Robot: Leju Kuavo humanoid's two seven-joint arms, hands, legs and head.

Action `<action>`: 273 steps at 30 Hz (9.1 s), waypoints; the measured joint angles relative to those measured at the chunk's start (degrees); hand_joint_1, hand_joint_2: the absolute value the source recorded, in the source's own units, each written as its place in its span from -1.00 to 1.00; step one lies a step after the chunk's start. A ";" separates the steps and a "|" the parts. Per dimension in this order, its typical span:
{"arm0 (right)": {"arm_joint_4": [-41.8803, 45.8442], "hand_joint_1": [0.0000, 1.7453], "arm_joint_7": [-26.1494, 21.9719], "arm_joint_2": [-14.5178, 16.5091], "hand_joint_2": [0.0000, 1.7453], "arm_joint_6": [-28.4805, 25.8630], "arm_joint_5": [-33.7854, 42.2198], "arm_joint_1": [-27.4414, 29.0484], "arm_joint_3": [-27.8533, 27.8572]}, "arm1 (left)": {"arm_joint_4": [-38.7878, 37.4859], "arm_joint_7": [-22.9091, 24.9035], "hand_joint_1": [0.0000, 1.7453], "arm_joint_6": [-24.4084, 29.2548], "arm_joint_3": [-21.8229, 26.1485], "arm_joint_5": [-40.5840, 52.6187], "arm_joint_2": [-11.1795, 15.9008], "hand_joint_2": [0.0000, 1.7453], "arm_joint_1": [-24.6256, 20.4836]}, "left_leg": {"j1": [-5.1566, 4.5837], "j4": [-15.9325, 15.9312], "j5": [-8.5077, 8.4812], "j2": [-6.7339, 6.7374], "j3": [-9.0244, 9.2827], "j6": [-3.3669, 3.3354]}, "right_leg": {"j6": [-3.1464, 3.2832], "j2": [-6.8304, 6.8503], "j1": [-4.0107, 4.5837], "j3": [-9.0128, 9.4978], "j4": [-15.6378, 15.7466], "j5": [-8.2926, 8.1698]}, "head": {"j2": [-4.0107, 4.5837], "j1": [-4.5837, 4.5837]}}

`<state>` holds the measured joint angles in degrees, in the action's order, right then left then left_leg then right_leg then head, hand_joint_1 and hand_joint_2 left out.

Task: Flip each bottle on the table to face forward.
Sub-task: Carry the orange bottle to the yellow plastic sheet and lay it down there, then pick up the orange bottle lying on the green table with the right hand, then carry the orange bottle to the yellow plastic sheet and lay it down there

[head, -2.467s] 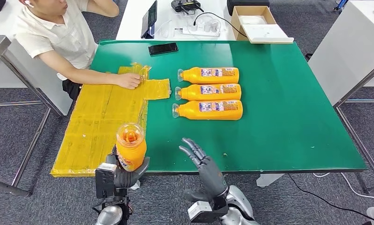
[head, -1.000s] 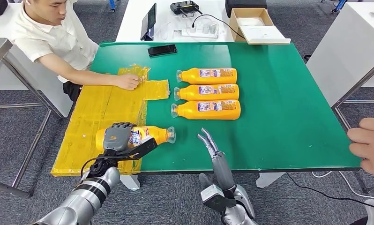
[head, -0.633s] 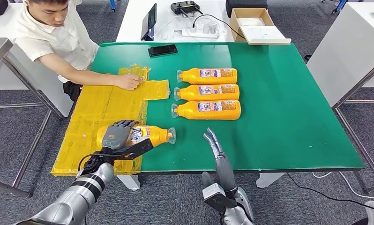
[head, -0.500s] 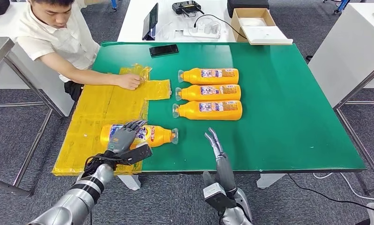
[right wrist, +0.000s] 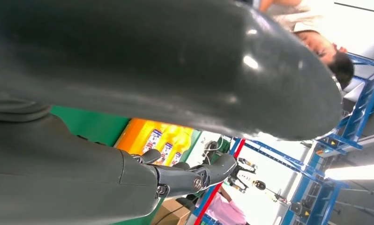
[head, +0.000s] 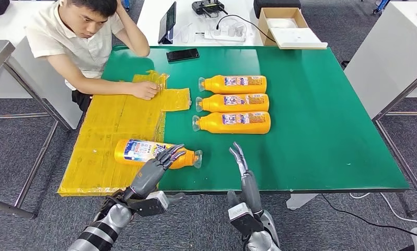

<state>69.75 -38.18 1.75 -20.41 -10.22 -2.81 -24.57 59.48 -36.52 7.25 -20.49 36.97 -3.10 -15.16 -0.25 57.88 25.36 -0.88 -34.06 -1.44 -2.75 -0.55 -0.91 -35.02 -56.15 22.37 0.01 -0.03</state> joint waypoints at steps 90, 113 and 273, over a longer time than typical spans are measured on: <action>-38.85 -1.00 26.77 -6.42 1.00 -4.39 -50.30 -26.24 12.19 | 31.63 -0.73 -1.00 15.45 -1.05 -42.41 -7.17 1.00 15.36 | -0.08 0.03 0.01 0.00 -0.20 -0.07 | -0.04 0.02 -0.07 -0.18 0.03 -0.03 | 0.00 0.01; -41.27 -0.98 26.68 -5.89 1.00 -0.79 -49.25 -27.78 11.86 | 31.10 0.04 -1.00 14.70 -1.52 -42.58 -7.16 1.00 15.06 | -0.08 0.03 0.00 0.02 -0.14 -0.07 | -0.04 0.00 -0.07 -0.15 0.03 -0.04 | 0.00 0.01; -4.16 -1.00 -0.01 7.14 -1.00 -5.69 0.12 2.39 9.21 | -18.69 32.92 1.00 18.76 10.45 24.75 5.74 1.00 -13.34 | -0.05 0.02 0.01 0.29 -0.30 -0.08 | -0.01 -0.09 -0.06 -0.39 0.00 -0.06 | 0.01 -0.02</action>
<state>65.58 -38.19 8.90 -26.10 -10.10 -0.42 -15.37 40.79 -3.61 26.01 -10.05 61.71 2.64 -28.50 -0.30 57.90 25.37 -0.59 -34.36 -1.52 -2.77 -0.65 -0.97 -35.41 -56.15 22.31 0.02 -0.04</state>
